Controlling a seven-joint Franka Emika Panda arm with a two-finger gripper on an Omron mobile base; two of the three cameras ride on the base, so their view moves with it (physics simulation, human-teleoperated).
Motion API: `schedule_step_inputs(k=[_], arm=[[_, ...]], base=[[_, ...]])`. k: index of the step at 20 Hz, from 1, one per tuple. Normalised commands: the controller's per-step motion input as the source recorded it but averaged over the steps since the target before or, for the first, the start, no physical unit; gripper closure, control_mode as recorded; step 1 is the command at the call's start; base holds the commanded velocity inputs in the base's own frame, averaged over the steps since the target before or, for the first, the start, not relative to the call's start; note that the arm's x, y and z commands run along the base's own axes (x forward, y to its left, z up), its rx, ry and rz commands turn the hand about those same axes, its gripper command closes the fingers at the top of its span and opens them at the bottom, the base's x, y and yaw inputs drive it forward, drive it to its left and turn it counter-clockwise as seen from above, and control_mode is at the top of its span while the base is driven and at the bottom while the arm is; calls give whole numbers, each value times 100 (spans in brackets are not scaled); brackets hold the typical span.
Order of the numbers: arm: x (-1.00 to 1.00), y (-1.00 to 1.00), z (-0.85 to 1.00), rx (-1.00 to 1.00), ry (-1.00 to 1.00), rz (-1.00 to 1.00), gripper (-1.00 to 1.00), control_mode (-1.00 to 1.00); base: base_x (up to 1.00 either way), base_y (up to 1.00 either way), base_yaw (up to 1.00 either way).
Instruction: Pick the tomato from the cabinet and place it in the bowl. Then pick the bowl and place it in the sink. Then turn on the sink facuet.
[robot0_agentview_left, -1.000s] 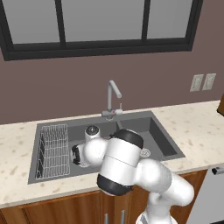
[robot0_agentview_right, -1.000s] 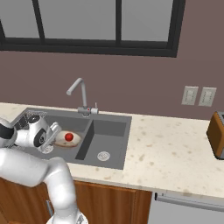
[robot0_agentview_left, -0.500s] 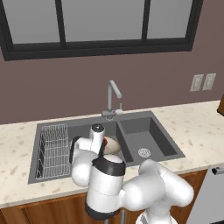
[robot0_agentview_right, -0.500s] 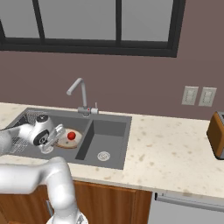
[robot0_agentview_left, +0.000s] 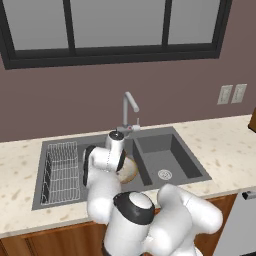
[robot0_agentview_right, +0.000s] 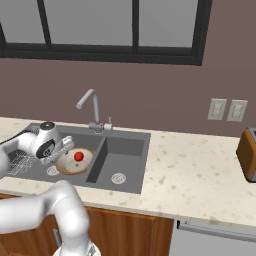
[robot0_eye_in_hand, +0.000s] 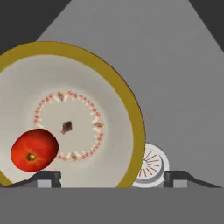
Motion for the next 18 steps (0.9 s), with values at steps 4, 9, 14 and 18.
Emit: schedule_step_inputs(k=[4,9,14,18], arm=[[-60,0,56,0,4,-13,-100,-100],[-94,2,84,3,0,-15,-100,-100],[-100,0,100,7,0,-17,-100,-100],[-100,3,100,6,0,-15,-100,-100]], base=[[0,0,0],[0,0,0],[0,0,0],[0,0,0]])
